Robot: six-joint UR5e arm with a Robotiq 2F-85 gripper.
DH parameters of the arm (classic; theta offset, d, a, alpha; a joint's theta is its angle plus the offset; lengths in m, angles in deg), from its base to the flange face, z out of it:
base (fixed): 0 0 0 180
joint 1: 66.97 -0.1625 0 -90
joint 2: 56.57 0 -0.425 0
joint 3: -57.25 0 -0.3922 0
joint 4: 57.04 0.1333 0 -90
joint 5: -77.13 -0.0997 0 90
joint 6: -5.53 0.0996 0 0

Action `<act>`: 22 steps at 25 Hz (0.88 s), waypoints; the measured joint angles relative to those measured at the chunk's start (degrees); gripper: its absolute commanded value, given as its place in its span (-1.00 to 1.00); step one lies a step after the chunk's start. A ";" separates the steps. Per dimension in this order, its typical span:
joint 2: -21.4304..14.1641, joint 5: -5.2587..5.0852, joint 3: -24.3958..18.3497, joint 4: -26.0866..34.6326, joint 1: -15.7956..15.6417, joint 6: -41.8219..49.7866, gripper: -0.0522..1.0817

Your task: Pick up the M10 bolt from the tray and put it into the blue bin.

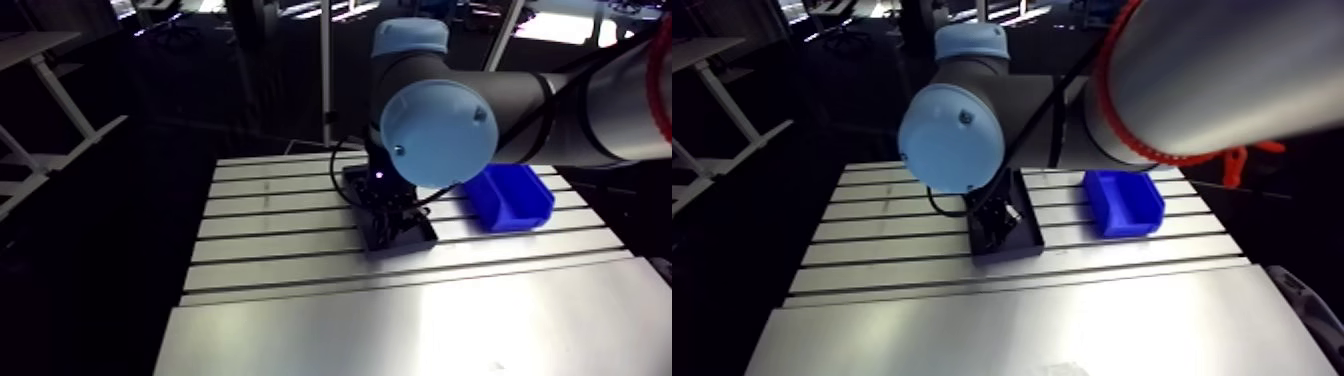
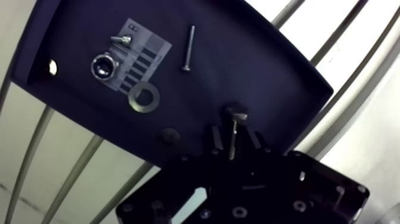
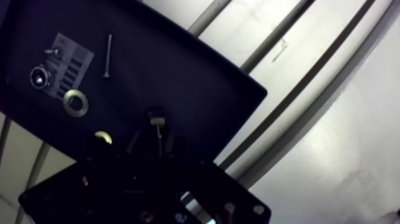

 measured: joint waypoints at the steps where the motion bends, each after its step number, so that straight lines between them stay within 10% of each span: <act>1: 0.00 0.00 0.00 0.00 0.00 0.00 0.31; 22: 0.30 0.08 0.05 0.00 0.14 -0.90 0.60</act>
